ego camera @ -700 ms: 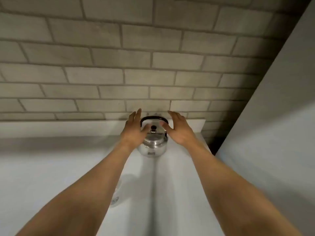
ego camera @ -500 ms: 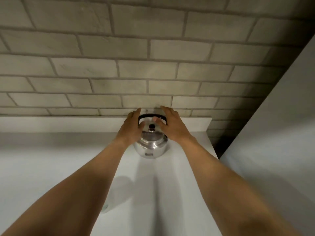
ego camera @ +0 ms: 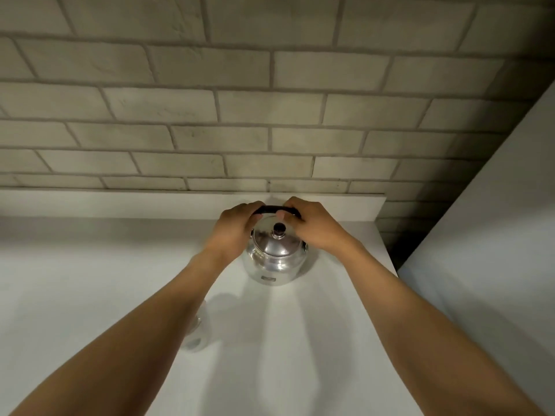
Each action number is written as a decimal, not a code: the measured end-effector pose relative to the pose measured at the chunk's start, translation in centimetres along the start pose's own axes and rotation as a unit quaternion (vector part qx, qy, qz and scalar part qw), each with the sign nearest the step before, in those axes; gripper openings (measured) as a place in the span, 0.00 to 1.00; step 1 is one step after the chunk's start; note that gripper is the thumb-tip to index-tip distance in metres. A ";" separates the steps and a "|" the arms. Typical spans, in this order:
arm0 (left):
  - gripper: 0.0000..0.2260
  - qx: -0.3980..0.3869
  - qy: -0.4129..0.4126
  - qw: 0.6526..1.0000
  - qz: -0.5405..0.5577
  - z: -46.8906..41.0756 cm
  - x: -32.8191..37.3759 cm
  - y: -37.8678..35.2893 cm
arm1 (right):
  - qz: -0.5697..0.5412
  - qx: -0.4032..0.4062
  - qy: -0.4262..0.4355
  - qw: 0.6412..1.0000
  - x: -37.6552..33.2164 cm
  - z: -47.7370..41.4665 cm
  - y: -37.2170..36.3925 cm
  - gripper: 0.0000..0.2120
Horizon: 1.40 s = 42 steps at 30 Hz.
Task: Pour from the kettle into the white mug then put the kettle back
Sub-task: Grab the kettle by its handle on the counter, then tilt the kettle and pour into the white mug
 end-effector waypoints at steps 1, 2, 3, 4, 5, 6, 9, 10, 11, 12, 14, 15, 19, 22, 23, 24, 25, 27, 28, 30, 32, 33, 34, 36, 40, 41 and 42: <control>0.12 0.005 -0.011 1.000 0.001 0.7 0.8 0.4 | 0.002 0.004 -0.002 1.000 -0.3 0.9 0.1 0.09; 0.12 0.009 -0.022 1.000 0.001 1.6 1.5 0.9 | 0.005 0.010 -0.005 1.000 -0.7 1.9 0.3 0.09; 0.12 0.013 -0.031 0.999 0.001 2.3 2.3 1.3 | 0.009 0.019 -0.009 1.000 -1.1 2.9 0.6 0.09; 0.12 0.015 -0.042 0.999 0.001 3.0 3.0 1.7 | 0.012 0.032 -0.010 0.999 -1.5 3.8 1.0 0.09; 0.11 0.016 -0.053 0.998 0.003 3.8 3.6 2.1 | 0.018 0.048 -0.008 0.999 -2.2 4.9 1.3 0.10; 0.11 0.018 -0.065 0.998 0.007 4.7 4.2 2.5 | 0.020 0.066 -0.002 0.998 -2.9 5.9 1.6 0.12; 0.11 0.029 -0.079 0.996 0.030 7.2 5.2 3.2 | 0.010 0.104 0.009 0.994 -4.5 8.8 2.2 0.16; 0.11 0.032 -0.081 0.995 0.039 8.0 5.5 3.3 | 0.009 0.110 0.009 0.994 -4.9 9.7 2.3 0.16; 0.12 0.035 -0.081 0.995 0.050 8.9 5.8 3.5 | 0.012 0.114 0.009 0.993 -5.3 10.7 2.4 0.16; 0.13 0.043 -0.081 0.994 0.058 9.7 6.1 3.6 | 0.016 0.116 0.011 0.993 -5.6 11.3 2.6 0.15; 0.15 0.080 -0.081 0.992 0.058 12.1 6.6 4.2 | 0.026 0.122 0.014 0.992 -6.4 13.0 2.7 0.14; 0.15 0.104 -0.089 0.990 0.039 13.6 7.0 4.4 | 0.027 0.127 0.015 0.991 -6.6 13.8 2.8 0.13; 0.14 0.117 -0.181 0.976 -0.039 19.5 9.2 2.7 | 0.019 0.154 0.014 0.988 -7.3 16.4 3.9 0.12; 0.20 0.055 -0.170 0.980 -0.085 21.3 9.0 0.0 | 0.022 0.164 0.013 0.986 -7.9 17.6 4.5 0.13; 0.22 0.042 -0.158 0.982 -0.099 21.4 9.0 -0.5 | 0.026 0.164 0.014 0.986 -8.1 17.9 4.5 0.13; 0.24 0.036 -0.147 0.982 -0.111 21.6 9.0 -0.8 | 0.034 0.164 0.017 0.986 -8.4 18.1 4.4 0.14; 0.25 0.033 -0.137 0.983 -0.121 21.6 9.2 -0.9 | 0.044 0.164 0.022 0.985 -8.7 18.2 4.3 0.15; 0.26 0.033 -0.112 0.984 -0.132 21.6 9.2 -1.0 | 0.064 0.160 0.033 0.984 -9.4 18.5 3.9 0.15; 0.27 0.029 -0.099 0.986 -0.128 21.7 9.1 -1.0 | 0.071 0.158 0.038 0.984 -9.6 18.5 3.8 0.16; 0.29 0.013 -0.076 0.991 -0.108 21.6 8.7 -1.1 | 0.080 0.156 0.045 0.984 -10.1 18.7 3.6 0.16; 0.30 -0.003 -0.076 0.995 -0.068 21.6 8.6 -1.2 | 0.088 0.149 0.052 0.984 -10.7 18.7 3.5 0.15; 0.31 -0.008 -0.081 0.996 -0.044 21.7 8.6 -1.2 | 0.092 0.144 0.058 0.984 -11.1 18.6 3.4 0.13; 0.31 -0.013 -0.081 0.996 -0.020 21.7 8.6 -1.2 | 0.096 0.137 0.064 0.984 -11.6 18.6 3.2 0.12; 0.32 -0.013 -0.077 0.997 0.023 21.8 8.5 -1.0 | 0.108 0.127 0.073 0.983 -12.4 18.3 3.0 0.12; 0.32 0.028 -0.067 0.994 0.086 22.1 8.1 0.0 | 0.156 0.107 0.103 0.976 -14.9 17.5 2.2 0.16; 0.31 0.034 -0.060 0.993 0.100 22.1 7.9 0.2 | 0.168 0.102 0.111 0.974 -15.5 17.3 2.0 0.16; 0.31 0.039 -0.053 0.991 0.114 22.0 7.7 0.2 | 0.181 0.097 0.120 0.971 -16.2 17.0 1.8 0.17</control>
Point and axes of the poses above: each hand's wrist, its own z-axis away from the middle knuckle, its own y-axis out of the back of the hand, x = y × z, the point moved 9 cm from there along -z, towards the middle knuckle, and after that the axes turned 5 degrees about -y, right-handed, at the moved point
